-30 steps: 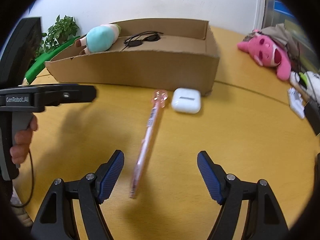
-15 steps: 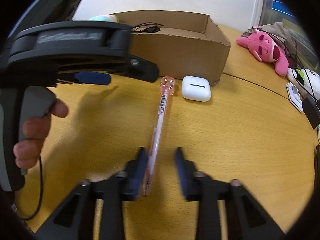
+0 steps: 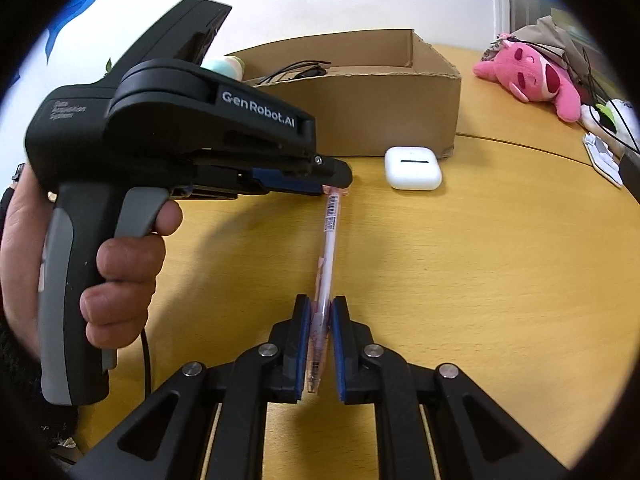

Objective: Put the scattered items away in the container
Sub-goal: 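Close both grippers on the pink pen's shaft, then lift the pen with the left gripper while the right gripper opens, then carry the pink pen with the left gripper over the box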

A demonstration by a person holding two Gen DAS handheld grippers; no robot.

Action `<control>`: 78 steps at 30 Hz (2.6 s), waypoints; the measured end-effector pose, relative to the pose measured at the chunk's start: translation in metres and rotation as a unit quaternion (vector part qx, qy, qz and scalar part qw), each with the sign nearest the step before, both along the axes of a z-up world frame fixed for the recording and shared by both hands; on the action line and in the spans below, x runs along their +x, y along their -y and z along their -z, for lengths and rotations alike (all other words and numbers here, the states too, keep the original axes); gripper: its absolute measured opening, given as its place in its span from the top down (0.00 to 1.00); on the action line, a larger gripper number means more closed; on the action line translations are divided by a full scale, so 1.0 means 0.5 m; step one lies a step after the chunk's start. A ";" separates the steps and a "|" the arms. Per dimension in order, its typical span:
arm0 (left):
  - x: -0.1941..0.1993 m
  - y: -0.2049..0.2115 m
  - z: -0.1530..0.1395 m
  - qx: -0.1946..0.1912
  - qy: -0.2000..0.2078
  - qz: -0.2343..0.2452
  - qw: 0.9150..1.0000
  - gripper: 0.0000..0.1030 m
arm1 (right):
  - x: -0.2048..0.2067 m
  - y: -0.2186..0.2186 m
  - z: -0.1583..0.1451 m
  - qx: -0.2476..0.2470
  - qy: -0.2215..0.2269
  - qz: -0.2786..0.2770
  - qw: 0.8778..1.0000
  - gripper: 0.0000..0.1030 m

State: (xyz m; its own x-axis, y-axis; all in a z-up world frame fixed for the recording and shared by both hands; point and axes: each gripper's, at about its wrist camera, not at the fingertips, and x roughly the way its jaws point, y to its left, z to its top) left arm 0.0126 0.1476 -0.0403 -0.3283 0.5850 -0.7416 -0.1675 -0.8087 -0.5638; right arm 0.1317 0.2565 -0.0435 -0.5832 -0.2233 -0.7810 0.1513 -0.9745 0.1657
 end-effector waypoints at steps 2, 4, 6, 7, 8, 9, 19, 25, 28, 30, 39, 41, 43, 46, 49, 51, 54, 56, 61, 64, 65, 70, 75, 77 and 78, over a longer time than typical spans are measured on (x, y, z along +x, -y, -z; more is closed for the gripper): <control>0.001 -0.002 -0.003 -0.010 -0.002 0.000 1.000 0.80 | -0.001 0.000 -0.001 -0.002 0.001 -0.002 1.000 0.90; 0.006 -0.001 -0.011 -0.018 -0.005 -0.003 1.000 0.80 | -0.001 0.002 -0.004 -0.005 -0.001 -0.007 1.000 0.90; 0.012 0.005 -0.027 -0.019 -0.013 -0.005 1.000 0.80 | 0.001 0.006 -0.010 -0.006 -0.005 -0.011 1.000 0.90; 0.015 0.008 -0.035 -0.019 -0.018 -0.006 1.000 0.80 | 0.003 0.008 -0.013 -0.008 -0.008 -0.013 1.000 0.90; 0.017 0.010 -0.046 -0.021 -0.025 -0.007 0.999 0.81 | 0.004 0.010 -0.019 -0.010 -0.012 -0.015 1.000 0.90; 0.020 0.014 -0.062 -0.023 -0.034 -0.008 0.999 0.82 | 0.004 0.011 -0.025 -0.011 -0.017 -0.015 1.000 0.90; 0.014 0.040 -0.198 -0.014 -0.104 0.007 0.994 1.00 | -0.035 0.082 -0.105 0.001 -0.070 -0.056 0.996 0.91; 0.024 0.129 -0.142 -0.020 -0.065 -0.033 0.997 0.43 | -0.056 0.072 -0.060 -0.001 -0.021 -0.043 0.999 0.91; 0.024 0.157 -0.075 -0.002 -0.010 -0.048 0.999 0.34 | -0.049 0.066 -0.042 -0.011 -0.002 -0.040 0.999 0.91; 0.022 0.149 -0.038 0.011 0.021 -0.038 0.999 0.34 | -0.051 0.060 -0.036 -0.026 0.009 -0.038 0.999 0.91; 0.011 0.108 0.013 0.049 0.080 -0.008 0.996 0.87 | -0.039 0.054 -0.037 -0.079 0.022 -0.044 0.996 0.90; 0.017 0.111 0.011 0.054 0.079 -0.010 0.995 0.88 | -0.034 0.056 -0.030 -0.083 0.027 -0.046 0.995 0.90; 0.023 0.110 0.003 0.053 0.070 -0.011 0.996 0.89 | -0.034 0.060 -0.025 -0.083 0.030 -0.052 0.995 0.90; 0.034 0.113 -0.026 0.047 0.042 -0.009 0.998 0.91 | -0.036 0.071 -0.028 -0.079 0.025 -0.064 0.994 0.95; 0.043 0.119 -0.064 0.035 0.013 -0.014 0.999 0.91 | -0.036 0.079 -0.044 -0.073 0.007 -0.077 0.994 0.97; 0.048 0.126 -0.088 0.034 -0.002 -0.019 0.999 0.91 | -0.036 0.079 -0.056 -0.071 -0.004 -0.081 0.994 0.97; 0.045 0.134 -0.117 0.032 -0.022 -0.028 0.999 0.91 | -0.041 0.077 -0.066 -0.073 -0.012 -0.081 0.994 0.97; 0.043 0.135 -0.133 0.032 -0.032 -0.032 0.998 0.91 | -0.044 0.074 -0.075 -0.081 -0.022 -0.083 0.993 0.95; 0.026 0.138 -0.171 0.037 -0.052 -0.035 0.997 0.91 | -0.070 0.075 -0.102 -0.082 -0.044 -0.081 0.992 0.83; 0.018 0.134 -0.189 0.039 -0.060 -0.031 0.997 0.91 | -0.093 0.085 -0.116 -0.069 -0.048 -0.086 0.993 0.84; 0.016 0.133 -0.194 0.037 -0.063 -0.030 0.997 0.91 | -0.100 0.089 -0.117 -0.062 -0.047 -0.086 0.993 0.88; -0.014 0.131 -0.231 0.032 -0.078 -0.022 0.996 0.91 | -0.116 0.082 -0.136 -0.059 -0.050 -0.075 0.994 0.90; -0.099 0.128 -0.293 0.020 -0.098 -0.009 0.995 0.91 | -0.188 0.068 -0.180 -0.069 -0.051 -0.074 0.994 0.91; -0.151 0.130 -0.314 0.016 -0.100 -0.004 0.995 0.91 | -0.240 0.056 -0.200 -0.081 -0.047 -0.073 0.993 0.91; -0.179 0.130 -0.323 0.013 -0.103 -0.002 0.995 0.91 | -0.268 0.050 -0.210 -0.086 -0.045 -0.073 0.993 0.91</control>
State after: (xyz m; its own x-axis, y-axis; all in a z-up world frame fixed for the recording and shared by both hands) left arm -0.0769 0.0826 0.1213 -0.4741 0.6009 -0.6436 -0.2783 -0.7957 -0.5379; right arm -0.0024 0.2312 0.0617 -0.6010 -0.4367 -0.6694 0.3109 -0.8993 0.3075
